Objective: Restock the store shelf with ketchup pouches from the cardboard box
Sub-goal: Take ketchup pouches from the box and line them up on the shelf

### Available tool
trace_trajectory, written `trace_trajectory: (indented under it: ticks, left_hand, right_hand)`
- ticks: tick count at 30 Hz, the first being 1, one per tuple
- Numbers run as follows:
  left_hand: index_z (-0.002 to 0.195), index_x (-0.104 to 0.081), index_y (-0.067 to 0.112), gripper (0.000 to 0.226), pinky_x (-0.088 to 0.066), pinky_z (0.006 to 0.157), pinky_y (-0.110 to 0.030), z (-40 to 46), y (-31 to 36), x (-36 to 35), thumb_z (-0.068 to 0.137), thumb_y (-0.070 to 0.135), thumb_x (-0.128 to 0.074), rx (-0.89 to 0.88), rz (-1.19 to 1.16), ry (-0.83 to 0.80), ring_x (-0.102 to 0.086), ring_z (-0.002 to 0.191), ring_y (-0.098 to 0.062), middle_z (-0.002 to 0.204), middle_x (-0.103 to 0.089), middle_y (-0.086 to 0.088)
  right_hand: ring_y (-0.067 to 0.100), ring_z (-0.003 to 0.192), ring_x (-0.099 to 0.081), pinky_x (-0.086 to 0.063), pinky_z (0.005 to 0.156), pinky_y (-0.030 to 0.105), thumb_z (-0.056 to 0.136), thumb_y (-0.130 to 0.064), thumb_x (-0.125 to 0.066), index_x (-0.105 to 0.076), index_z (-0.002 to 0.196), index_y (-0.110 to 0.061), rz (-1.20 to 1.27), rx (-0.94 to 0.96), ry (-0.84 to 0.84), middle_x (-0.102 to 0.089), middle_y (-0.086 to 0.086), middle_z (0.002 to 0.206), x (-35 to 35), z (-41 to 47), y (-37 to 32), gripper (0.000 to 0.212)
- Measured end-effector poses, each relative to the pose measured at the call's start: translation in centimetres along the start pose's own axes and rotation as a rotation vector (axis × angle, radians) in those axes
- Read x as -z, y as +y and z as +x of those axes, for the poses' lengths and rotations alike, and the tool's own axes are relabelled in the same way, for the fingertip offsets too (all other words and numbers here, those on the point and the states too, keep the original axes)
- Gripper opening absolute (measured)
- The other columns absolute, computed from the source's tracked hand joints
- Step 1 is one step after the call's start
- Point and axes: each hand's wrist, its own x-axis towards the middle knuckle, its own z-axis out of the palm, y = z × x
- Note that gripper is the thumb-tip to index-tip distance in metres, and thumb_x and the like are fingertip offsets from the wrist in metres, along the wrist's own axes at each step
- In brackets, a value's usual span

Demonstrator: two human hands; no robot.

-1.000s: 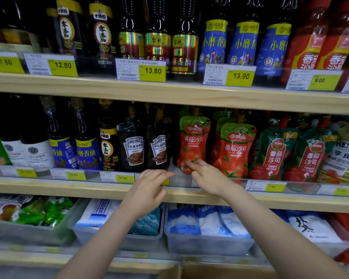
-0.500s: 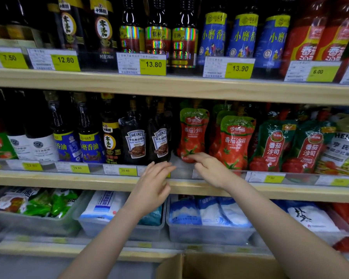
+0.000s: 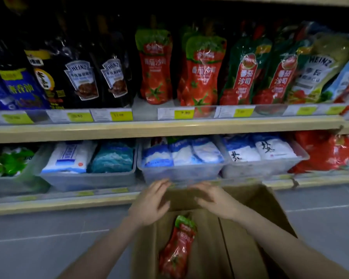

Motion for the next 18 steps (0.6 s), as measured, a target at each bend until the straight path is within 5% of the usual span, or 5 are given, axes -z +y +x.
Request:
trace_trajectory:
  ticks: [3,6,13,18]
  left_hand:
    - [0.141,-0.036,0.017,0.065,-0.019,0.116,-0.038,-0.9,-0.2,-2.9,0.084,0.044,-0.048,-0.011,0.081,-0.097,-0.022,0.14,-0.02,0.151,-0.026,-0.003]
    - [0.136,-0.043,0.015,0.063,-0.018,0.116,-0.046,-1.3,-0.6,-4.3,0.081,0.045,-0.047,-0.029,0.056,-0.061,-0.016,0.142,-0.025,0.152,-0.024,-0.008]
    - [0.132,-0.049,0.016,0.055,-0.02,0.115,-0.042,-0.9,-1.5,-5.3,0.084,0.042,-0.043,-0.066,-0.033,-0.023,-0.014,0.142,-0.024,0.151,-0.026,-0.009]
    - [0.13,-0.05,0.016,0.053,-0.019,0.115,-0.041,-0.8,-1.5,-5.2,0.083,0.04,-0.044,-0.066,-0.045,-0.02,-0.012,0.143,-0.022,0.151,-0.026,-0.009]
  right_hand:
    - [0.022,0.109,-0.058,-0.04,0.09,0.018,0.087,-0.008,-0.055,-0.053,0.126,-0.007,0.067,-0.136,-0.057,-0.057,0.012,0.124,-3.9,-1.0,3.6,0.039]
    - [0.021,0.112,-0.058,-0.044,0.097,0.028,0.088,-0.007,-0.055,-0.055,0.122,-0.004,0.176,-0.287,-0.102,-0.059,0.013,0.124,-7.2,-1.2,7.1,0.034]
    - [0.022,0.113,-0.057,-0.043,0.097,0.03,0.09,-0.018,-0.056,-0.058,0.119,-0.004,0.322,-0.522,-0.137,-0.061,0.011,0.122,-12.8,-0.2,12.5,0.032]
    - [0.01,0.097,-0.053,-0.037,0.081,0.018,0.087,-0.01,-0.059,-0.061,0.112,-0.002,0.435,-0.578,-0.107,-0.063,0.011,0.114,-14.7,0.4,13.6,0.026]
